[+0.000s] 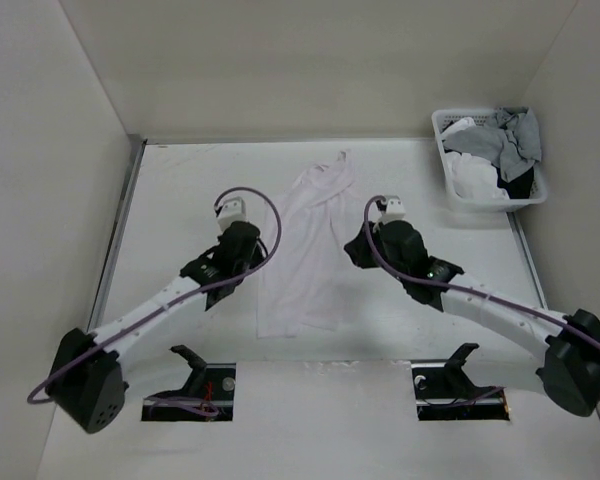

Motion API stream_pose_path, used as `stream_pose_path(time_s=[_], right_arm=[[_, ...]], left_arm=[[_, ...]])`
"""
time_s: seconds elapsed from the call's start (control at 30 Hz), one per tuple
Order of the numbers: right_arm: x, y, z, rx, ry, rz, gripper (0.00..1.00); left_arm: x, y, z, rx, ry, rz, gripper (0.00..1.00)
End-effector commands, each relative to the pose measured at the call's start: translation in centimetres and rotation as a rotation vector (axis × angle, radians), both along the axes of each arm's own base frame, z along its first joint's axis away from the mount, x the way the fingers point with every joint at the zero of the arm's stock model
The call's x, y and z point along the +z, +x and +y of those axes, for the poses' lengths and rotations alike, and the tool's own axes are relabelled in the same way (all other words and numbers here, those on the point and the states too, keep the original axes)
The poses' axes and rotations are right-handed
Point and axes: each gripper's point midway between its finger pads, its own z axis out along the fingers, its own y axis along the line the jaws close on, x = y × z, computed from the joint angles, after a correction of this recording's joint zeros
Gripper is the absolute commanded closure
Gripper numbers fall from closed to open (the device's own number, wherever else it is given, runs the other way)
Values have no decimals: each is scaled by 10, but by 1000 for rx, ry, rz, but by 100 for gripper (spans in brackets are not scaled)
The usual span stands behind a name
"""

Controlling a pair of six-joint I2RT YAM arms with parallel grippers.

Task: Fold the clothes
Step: Flatten the tank top out

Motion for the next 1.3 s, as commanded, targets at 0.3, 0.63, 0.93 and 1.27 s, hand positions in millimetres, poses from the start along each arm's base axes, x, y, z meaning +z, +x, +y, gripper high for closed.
stream_pose_path(time_s=[0.3,0.63,0.93,1.27], right_arm=[[-26,-61,-23,-29,83,22,73],[-37,-62,-22,-23,87,31,71],[-46,-63,-15,8,87,44,70],[-50,-62,-9,17,94,49,70]], left_arm=[[-81,-169,0,-28,-147,469,85],[-100,-170,-8,-61,94,437,79],[-101,-171,-28,-109,39,434,79],[-114,-178,-36,-134,28,471,79]])
